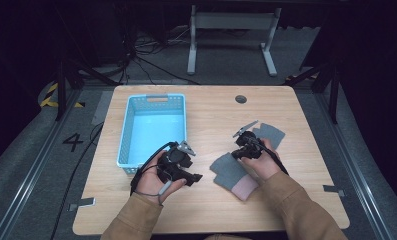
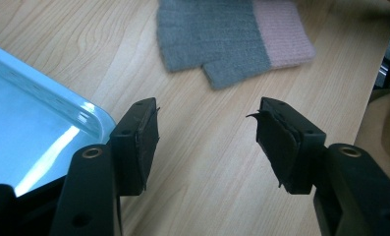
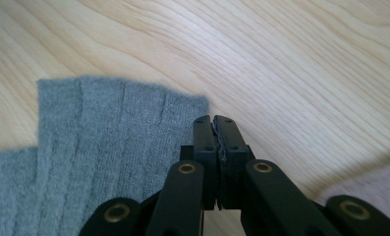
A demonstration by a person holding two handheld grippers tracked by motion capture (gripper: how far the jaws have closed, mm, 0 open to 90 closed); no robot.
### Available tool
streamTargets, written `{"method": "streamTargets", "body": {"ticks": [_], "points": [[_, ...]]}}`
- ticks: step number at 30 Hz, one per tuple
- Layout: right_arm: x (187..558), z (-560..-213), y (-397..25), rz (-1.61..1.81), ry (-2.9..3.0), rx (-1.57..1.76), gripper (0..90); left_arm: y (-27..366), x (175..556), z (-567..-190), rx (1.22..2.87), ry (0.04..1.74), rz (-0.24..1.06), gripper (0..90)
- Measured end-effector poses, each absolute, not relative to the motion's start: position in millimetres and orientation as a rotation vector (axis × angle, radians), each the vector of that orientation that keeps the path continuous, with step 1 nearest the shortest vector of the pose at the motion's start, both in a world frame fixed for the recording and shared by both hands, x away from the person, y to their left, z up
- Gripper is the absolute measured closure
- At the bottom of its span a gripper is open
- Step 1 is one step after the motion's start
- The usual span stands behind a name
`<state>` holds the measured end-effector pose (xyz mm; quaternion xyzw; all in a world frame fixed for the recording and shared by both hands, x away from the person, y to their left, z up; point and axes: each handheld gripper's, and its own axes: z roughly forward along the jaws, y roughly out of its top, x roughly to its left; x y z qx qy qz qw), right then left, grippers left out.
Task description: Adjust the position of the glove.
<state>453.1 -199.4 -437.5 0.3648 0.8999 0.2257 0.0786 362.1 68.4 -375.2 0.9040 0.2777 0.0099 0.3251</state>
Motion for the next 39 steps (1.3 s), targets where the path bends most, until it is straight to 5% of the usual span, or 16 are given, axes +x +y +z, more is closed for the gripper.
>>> {"method": "streamTargets", "body": {"ticks": [39], "points": [[420, -435, -143, 0.765, 2.89, 0.851, 88.1, 74, 364, -372, 2.353, 0.744, 0.025, 42.7]]}}
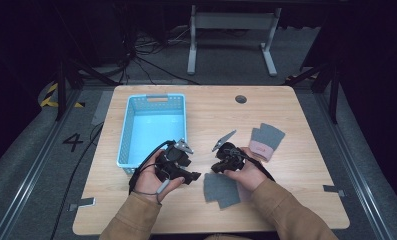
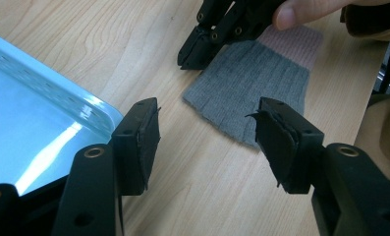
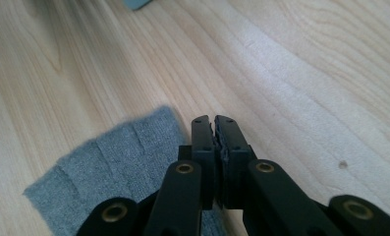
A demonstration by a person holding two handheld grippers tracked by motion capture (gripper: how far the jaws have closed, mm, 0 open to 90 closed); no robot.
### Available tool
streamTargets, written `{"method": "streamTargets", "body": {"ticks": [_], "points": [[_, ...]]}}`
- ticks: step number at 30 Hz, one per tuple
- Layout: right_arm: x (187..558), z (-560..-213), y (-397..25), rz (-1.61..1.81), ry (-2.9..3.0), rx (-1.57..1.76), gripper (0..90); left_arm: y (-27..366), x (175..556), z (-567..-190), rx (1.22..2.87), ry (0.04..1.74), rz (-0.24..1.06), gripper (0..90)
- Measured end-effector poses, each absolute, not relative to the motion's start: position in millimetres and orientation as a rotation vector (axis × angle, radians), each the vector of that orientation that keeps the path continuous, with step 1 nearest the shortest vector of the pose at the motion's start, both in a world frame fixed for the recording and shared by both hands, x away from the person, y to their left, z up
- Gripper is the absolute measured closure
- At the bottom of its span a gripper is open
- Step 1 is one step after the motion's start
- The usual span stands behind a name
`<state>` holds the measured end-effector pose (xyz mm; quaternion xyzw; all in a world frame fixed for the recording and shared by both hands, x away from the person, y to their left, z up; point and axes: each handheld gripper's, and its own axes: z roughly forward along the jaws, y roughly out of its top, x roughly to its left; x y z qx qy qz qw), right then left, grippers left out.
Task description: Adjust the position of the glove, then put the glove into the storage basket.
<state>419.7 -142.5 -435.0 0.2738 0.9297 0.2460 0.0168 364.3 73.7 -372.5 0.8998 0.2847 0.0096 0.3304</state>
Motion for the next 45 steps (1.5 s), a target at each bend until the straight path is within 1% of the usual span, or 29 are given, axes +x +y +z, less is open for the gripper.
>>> {"method": "streamTargets", "body": {"ticks": [7, 14, 23, 30, 36, 45], "points": [[416, -414, -163, 0.878, 2.779, 0.884, 89.3, 76, 365, -372, 2.346, 0.75, 0.025, 42.7], [414, -398, -201, 0.945, 2.694, 0.974, 88.6, 75, 367, -371, 2.34, 0.749, 0.022, 42.9], [422, -396, -227, 0.936, 2.646, 1.056, 88.8, 76, 367, -371, 2.334, 0.751, 0.022, 42.9], [438, -392, -242, 0.895, 2.599, 1.106, 88.8, 78, 367, -369, 2.329, 0.752, 0.022, 42.9], [456, -401, -255, 0.821, 2.585, 1.181, 88.1, 80, 367, -370, 2.33, 0.76, 0.021, 43.2], [470, -414, -251, 0.789, 2.588, 1.195, 87.8, 81, 366, -371, 2.33, 0.765, 0.024, 43.2]]}}
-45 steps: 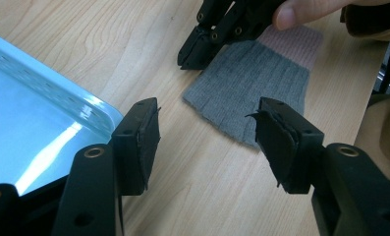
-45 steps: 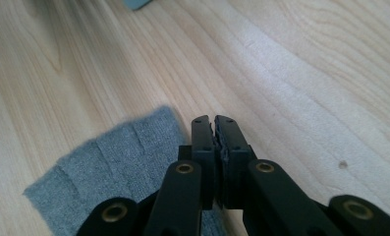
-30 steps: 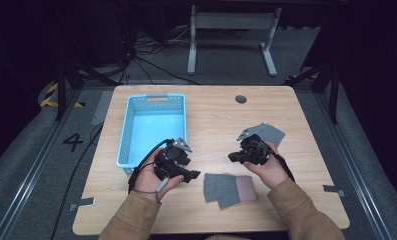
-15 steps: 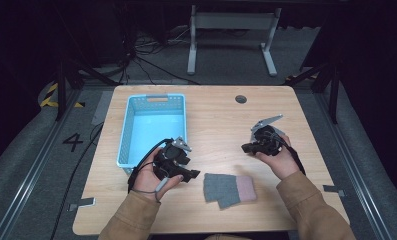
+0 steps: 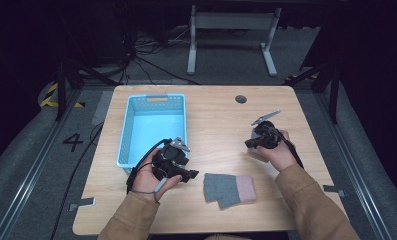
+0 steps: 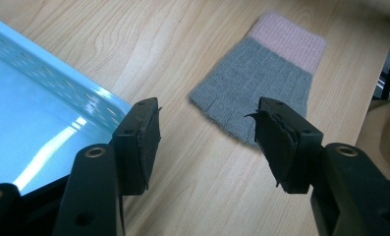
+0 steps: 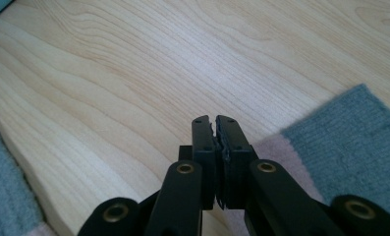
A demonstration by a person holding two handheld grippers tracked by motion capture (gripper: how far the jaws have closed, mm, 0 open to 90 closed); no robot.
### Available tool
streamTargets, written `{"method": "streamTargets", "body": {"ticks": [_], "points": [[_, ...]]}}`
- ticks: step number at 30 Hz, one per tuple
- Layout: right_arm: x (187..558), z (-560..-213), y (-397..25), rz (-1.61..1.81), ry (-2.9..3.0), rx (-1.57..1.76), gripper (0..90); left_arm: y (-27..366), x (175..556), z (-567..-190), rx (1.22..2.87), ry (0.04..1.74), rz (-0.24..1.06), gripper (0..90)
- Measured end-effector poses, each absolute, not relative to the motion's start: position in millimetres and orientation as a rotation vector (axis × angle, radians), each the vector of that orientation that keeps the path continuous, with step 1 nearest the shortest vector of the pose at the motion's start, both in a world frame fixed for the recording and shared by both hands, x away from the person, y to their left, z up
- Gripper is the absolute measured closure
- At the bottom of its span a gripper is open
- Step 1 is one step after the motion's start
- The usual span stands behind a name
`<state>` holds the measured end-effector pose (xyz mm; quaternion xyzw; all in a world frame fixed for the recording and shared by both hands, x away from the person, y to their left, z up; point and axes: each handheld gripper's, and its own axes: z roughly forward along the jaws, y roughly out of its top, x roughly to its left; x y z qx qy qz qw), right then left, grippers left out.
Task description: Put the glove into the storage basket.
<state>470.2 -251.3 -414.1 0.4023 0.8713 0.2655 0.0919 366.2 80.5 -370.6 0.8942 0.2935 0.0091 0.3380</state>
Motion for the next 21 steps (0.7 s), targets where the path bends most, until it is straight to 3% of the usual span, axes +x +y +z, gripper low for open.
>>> {"method": "streamTargets", "body": {"ticks": [21], "points": [[462, -425, -266, 0.707, 2.61, 1.242, 88.2, 76, 367, -371, 2.334, 0.75, 0.019, 43.0]]}}
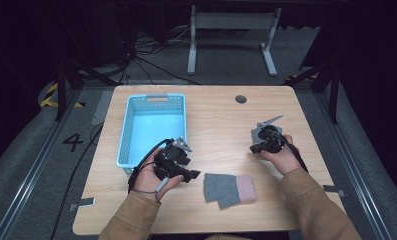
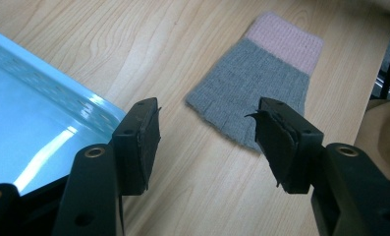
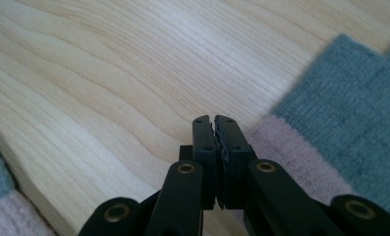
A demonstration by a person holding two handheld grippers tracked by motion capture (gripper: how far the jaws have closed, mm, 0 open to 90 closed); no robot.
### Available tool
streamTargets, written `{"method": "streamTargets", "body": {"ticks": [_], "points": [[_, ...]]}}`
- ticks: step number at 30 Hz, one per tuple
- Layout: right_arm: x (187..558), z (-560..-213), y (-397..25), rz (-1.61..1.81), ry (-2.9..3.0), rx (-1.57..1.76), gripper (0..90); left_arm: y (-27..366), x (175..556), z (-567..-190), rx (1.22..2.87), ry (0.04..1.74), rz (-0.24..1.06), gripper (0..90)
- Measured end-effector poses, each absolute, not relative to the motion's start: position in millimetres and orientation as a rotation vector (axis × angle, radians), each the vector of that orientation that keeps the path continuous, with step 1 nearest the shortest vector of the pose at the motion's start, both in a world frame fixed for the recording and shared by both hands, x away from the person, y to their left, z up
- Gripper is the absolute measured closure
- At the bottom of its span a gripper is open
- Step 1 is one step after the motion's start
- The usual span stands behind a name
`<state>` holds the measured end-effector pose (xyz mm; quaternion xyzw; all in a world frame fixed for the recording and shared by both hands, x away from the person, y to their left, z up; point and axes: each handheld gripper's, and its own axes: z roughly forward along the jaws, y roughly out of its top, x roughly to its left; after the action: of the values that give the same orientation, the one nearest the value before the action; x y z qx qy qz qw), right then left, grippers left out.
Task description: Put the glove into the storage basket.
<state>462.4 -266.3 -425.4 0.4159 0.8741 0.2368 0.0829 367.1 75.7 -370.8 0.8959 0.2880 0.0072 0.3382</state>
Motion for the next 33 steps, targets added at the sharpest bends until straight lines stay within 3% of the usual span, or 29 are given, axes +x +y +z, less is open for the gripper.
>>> {"method": "streamTargets", "body": {"ticks": [27, 33], "points": [[451, -427, -315, 0.68, 2.561, 1.346, 87.9, 72, 369, -370, 2.343, 0.738, 0.016, 43.0], [452, -415, -310, 0.775, 2.571, 1.321, 79.4, 74, 368, -371, 2.339, 0.747, 0.015, 43.0]]}}
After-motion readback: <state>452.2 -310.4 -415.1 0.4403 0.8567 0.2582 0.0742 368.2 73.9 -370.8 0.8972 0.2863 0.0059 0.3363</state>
